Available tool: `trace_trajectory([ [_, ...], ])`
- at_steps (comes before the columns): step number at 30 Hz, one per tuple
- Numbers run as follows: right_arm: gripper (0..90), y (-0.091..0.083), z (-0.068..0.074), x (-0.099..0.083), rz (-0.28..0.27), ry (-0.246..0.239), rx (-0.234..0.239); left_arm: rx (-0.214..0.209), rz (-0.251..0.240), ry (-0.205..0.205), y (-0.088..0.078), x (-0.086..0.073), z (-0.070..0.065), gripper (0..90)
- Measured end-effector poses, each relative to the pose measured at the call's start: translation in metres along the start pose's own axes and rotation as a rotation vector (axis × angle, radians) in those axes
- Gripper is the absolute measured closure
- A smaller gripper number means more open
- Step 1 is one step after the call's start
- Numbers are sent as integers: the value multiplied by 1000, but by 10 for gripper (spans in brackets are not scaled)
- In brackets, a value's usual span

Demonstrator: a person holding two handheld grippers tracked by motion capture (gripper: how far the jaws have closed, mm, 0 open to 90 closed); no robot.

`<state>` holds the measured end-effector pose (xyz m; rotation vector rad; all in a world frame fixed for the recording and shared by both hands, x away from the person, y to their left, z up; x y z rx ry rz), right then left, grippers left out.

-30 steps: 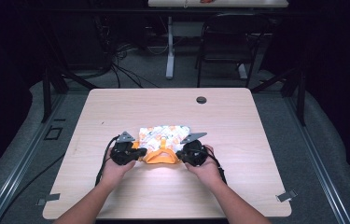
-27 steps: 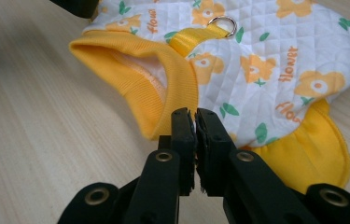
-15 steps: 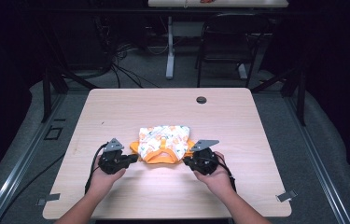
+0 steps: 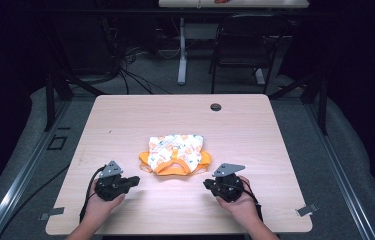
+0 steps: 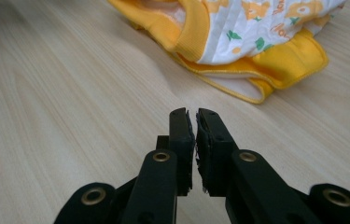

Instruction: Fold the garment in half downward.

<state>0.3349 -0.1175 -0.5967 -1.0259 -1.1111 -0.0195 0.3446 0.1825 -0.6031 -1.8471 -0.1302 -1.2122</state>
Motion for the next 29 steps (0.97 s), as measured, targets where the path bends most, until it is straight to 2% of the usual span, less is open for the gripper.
trace_trajectory([
  [8, 785, -2, 2, -10, -30, -5, -10, -15, 17, 4, 2, -11, -3, 804],
  [12, 751, 0, 2, -14, -33, -13, -15, -8, 28, 41, 7, -13, -8, 776],
  [15, 725, 1, 3, -16, -31, -13, -19, -5, 28, 52, 8, -14, -11, 738],
  [19, 680, 4, 4, -17, -44, 2, -23, -5, 4, 24, 8, -14, -11, 667],
  [24, 621, 7, 6, -16, -43, -17, -28, 13, -23, 5, 7, -12, -6, 581],
  [29, 579, 11, 8, -18, -32, -35, -28, 23, -15, -10, 7, -14, -2, 549],
])
Point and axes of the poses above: each handheld gripper's, and its own axes: y roughly forward along the jaws, x roughly out of its top, z roughly to its left, the point moved 7 cm from there along y, roughly forward along the jaws, and after that the axes turned 1 degree about -z, right-handed, at the moved point
